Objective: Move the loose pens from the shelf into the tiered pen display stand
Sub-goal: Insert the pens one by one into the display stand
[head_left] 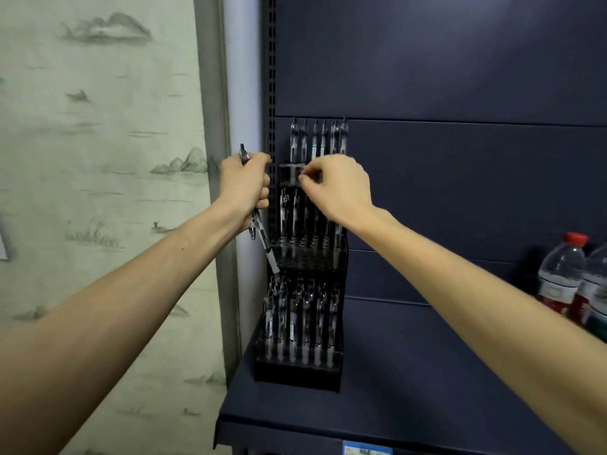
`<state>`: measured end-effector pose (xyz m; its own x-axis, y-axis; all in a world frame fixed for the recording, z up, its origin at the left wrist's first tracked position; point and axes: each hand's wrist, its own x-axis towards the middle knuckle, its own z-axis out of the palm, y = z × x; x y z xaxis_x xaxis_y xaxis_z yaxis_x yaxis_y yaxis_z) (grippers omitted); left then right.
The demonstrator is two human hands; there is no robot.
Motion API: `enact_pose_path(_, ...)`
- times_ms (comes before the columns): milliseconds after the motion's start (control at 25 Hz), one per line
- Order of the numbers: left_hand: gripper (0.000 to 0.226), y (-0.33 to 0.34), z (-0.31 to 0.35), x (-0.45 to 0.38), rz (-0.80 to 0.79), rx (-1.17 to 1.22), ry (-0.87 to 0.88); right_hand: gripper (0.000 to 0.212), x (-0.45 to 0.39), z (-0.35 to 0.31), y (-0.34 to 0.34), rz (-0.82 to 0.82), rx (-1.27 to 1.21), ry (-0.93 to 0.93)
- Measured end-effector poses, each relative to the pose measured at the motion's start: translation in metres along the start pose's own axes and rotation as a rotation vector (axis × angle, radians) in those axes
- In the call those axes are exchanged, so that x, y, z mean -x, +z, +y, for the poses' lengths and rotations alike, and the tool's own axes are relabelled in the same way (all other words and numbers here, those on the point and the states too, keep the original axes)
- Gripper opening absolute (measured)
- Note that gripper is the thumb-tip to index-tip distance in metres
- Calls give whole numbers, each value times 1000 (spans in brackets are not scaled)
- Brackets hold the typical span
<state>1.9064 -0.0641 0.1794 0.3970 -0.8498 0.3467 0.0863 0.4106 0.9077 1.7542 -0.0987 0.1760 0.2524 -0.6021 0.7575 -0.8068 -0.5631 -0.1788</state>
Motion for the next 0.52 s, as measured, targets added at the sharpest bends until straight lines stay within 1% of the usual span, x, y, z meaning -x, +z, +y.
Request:
enact_pose_path(40, 16, 1, -2, 0, 11, 23, -2, 27, 15, -3, -1, -3, 7, -74)
enact_pose_path(120, 13, 6, -3, 1, 29, 59, -6, 32, 43, -10, 2, -104, -7, -187)
enact_pose_path(200, 16, 11, -4, 2, 37, 78, -5, 29, 60, -16, 8, -237, -98, -157)
enact_pose_path(280, 17, 16, -4, 4, 29, 103, 4, 23, 64, -16, 13, -299, -213, -80)
enact_pose_path(360, 17, 18, -5, 5, 50, 135, 35, 15, 64, -13, 14, -320, -251, -61)
enact_pose_path(440, 20, 16, -7, 2, 165, 125, 123, 12, 60, -7, 7, -311, -230, -51)
enact_pose_path(520, 24, 8, -6, -3, 296, 69, 197, 20, 53, 2, -5, -251, -202, -29)
